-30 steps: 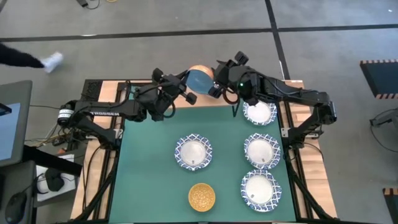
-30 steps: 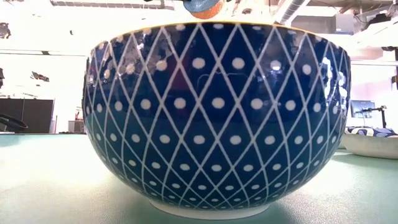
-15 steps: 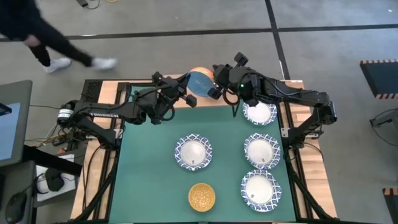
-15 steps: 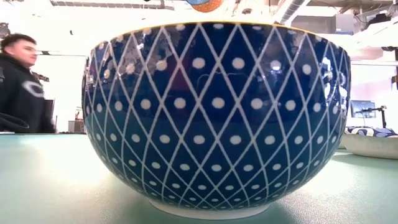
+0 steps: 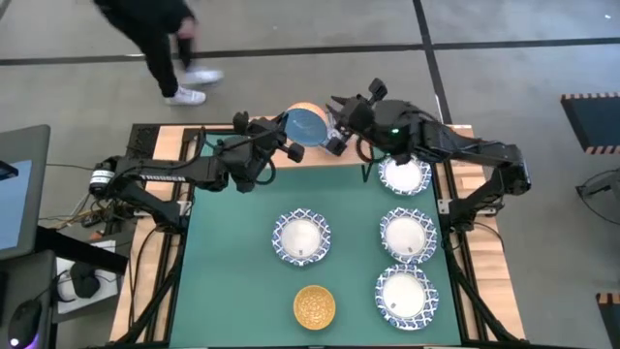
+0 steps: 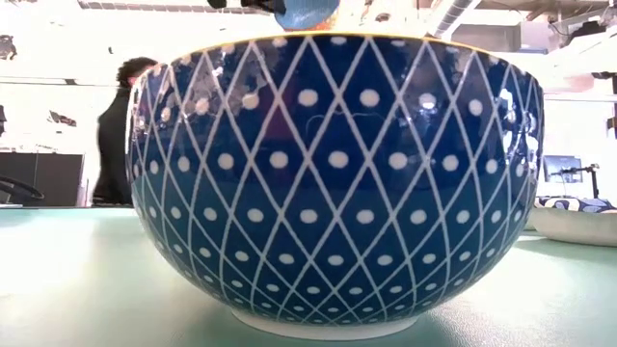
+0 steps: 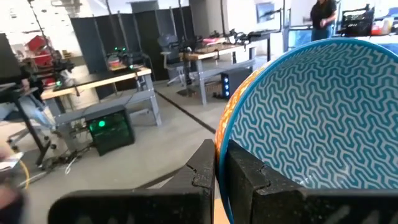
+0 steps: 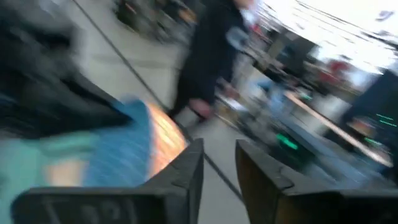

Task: Place and stack bowls onto a shelf
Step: Stack the light blue patterned bowl on top of the blue patterned bowl on the shelf

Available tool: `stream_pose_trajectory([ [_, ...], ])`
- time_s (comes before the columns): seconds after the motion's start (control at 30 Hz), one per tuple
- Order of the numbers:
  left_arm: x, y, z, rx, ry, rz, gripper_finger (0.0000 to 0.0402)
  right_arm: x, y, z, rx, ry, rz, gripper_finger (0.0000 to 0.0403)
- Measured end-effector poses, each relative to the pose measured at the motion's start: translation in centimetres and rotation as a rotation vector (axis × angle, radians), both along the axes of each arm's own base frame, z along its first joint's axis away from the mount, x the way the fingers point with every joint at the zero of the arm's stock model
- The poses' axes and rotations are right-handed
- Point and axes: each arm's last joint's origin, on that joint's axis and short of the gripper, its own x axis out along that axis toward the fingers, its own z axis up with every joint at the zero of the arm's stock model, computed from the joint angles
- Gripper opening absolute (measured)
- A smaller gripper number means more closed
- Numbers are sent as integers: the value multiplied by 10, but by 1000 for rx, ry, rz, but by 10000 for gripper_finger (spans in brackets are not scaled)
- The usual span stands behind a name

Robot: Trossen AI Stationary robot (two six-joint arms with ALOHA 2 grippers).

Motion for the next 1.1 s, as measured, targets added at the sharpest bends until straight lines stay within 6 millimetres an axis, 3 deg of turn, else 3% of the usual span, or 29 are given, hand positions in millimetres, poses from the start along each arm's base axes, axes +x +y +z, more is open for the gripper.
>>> stream_pose_trajectory([
  [0.3, -2, 14, -2, -25, -33, 45, 5, -2, 3, -2, 62, 11, 117, 180],
  [0.67, 0, 13, -1, -81, -170, -67, 5, 18, -9, -31, 68, 144, 6, 221],
  [0.87, 1, 5, -1, -83, -171, -73, 5, 20, -12, -37, 73, 183, -26, 207],
  [1.1, 2, 0, -1, -87, -180, -67, 6, 20, -12, -37, 78, 175, -38, 140],
])
